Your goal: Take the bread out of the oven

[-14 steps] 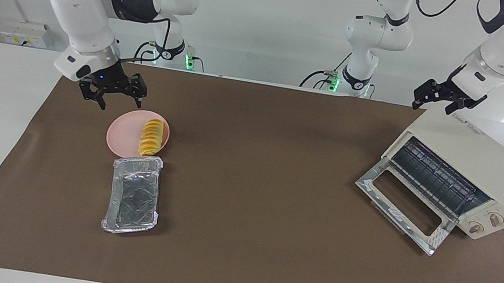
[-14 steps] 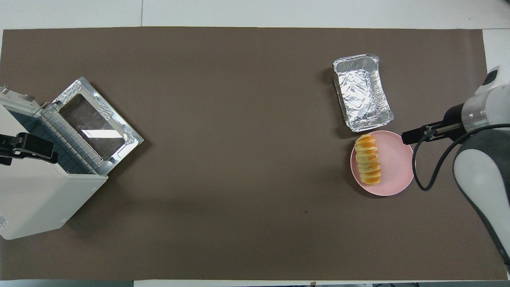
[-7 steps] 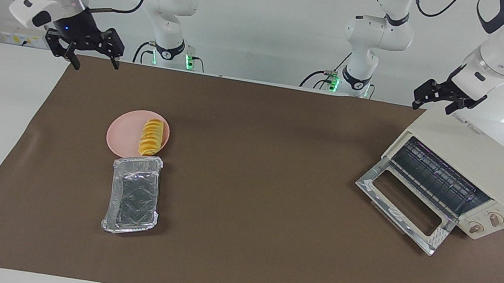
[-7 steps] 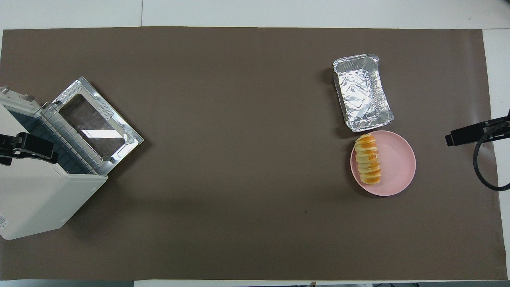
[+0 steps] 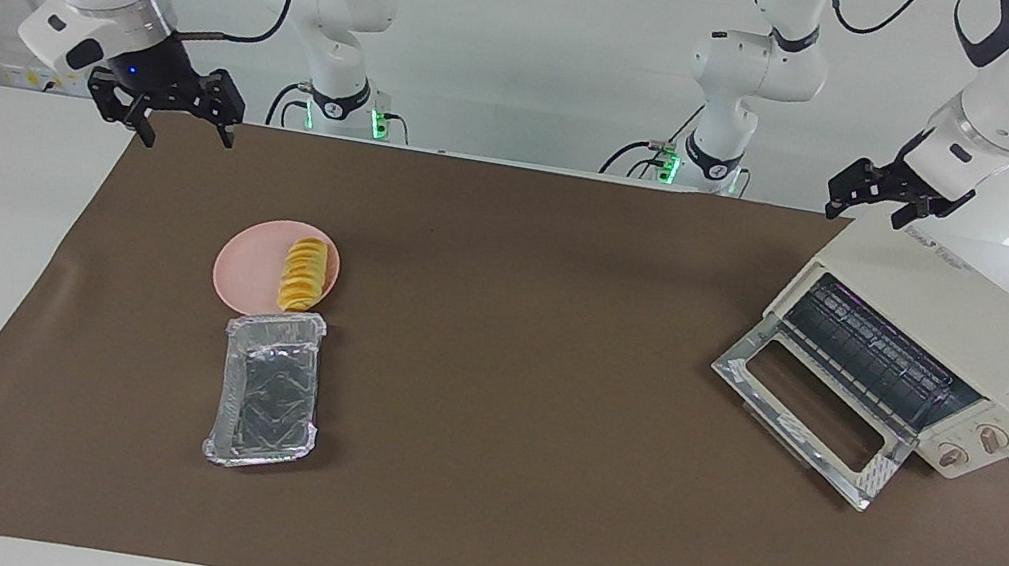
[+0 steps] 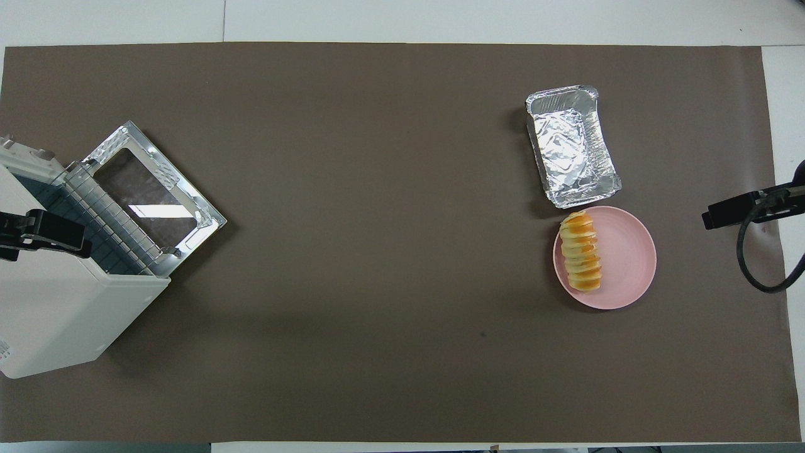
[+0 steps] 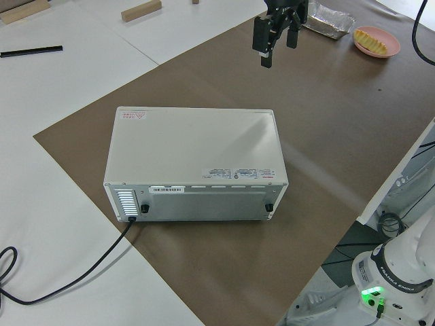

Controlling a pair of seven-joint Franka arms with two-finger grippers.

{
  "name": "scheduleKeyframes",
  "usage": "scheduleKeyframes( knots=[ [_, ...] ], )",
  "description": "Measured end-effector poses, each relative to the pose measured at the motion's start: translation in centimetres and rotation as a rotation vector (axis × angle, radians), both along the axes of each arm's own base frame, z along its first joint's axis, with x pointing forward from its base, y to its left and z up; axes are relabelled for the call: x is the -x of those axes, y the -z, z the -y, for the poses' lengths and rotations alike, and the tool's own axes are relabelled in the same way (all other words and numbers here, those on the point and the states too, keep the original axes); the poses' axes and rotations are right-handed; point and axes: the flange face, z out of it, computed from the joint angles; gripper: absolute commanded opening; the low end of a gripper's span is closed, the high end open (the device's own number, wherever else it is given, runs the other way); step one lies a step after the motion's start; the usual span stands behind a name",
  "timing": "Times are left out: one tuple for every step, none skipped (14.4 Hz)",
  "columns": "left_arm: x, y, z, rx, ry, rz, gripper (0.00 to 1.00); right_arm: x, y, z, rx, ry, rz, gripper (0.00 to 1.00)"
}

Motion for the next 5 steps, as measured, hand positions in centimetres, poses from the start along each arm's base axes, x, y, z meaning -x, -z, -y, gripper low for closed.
scheduleKeyframes(
  knots=[
    [0.00,0.00,0.00,0.000,0.000,0.000,1.00,0.00,0.00,-0.01,0.001,0.000,0.000,1.00],
    [0.00,0.00,0.00,0.000,0.000,0.000,1.00,0.00,0.00,-0.01,0.003,-0.001,0.000,1.00],
    [0.00,0.00,0.00,0.000,0.000,0.000,1.00,0.00,0.00,0.00,0.004,-0.001,0.000,1.00],
    [0.00,0.00,0.00,0.000,0.000,0.000,1.00,0.00,0.00,0.00,0.004,-0.001,0.000,1.00],
    [0.00,0.00,0.00,0.000,0.000,0.000,1.00,0.00,0.00,0.01,0.004,-0.001,0.000,1.00]
  ],
)
